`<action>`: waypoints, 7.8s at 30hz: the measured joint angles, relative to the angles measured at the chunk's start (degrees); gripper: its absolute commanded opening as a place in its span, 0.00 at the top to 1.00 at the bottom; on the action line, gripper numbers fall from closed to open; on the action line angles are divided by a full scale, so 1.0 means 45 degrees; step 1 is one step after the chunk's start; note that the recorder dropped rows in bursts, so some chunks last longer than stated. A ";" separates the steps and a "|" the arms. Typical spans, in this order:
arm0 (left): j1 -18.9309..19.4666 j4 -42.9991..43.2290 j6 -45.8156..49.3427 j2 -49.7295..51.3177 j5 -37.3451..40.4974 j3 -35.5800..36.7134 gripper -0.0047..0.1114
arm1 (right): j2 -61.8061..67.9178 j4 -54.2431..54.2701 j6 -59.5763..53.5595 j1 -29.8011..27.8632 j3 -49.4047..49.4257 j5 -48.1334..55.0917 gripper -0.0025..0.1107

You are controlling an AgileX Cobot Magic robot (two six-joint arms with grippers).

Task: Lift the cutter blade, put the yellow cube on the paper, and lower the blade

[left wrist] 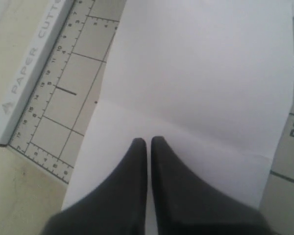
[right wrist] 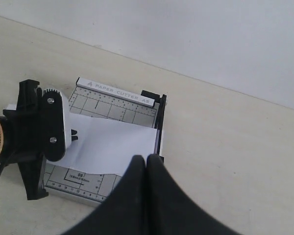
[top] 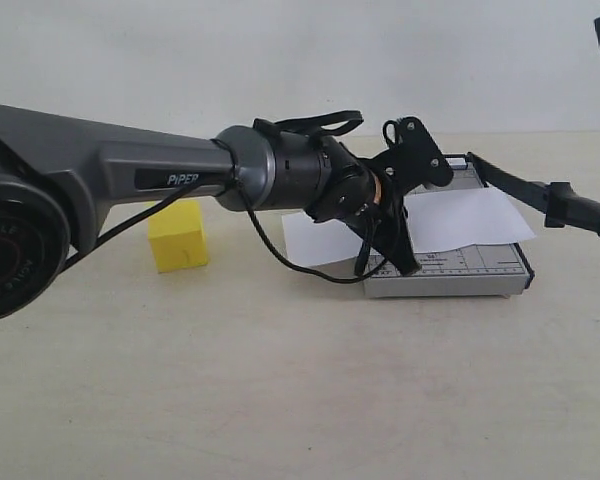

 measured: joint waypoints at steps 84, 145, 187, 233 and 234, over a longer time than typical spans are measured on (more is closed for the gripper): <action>0.4881 -0.2237 -0.4891 -0.4132 1.0134 0.1376 0.29 | 0.0000 0.2442 -0.1769 0.0000 0.0000 0.0869 0.98; 0.4881 -0.2383 -0.4868 -0.3011 0.8621 0.1376 0.17 | 0.0000 0.2442 -0.2425 0.0000 0.0000 0.0869 0.98; 0.4705 -0.4107 -0.3172 -0.2776 0.9317 0.1376 0.92 | 0.0000 0.2442 -0.2622 0.0000 0.0000 0.0869 0.98; -0.0250 -0.3114 -0.1918 0.0221 1.0219 -0.5711 0.92 | 0.0000 0.2442 -0.2622 0.0000 0.0000 0.0798 0.98; -0.0250 -0.3091 -0.1918 0.0282 1.0213 -0.5776 0.92 | 0.0000 0.2442 -0.2622 0.0000 0.0000 0.0798 0.98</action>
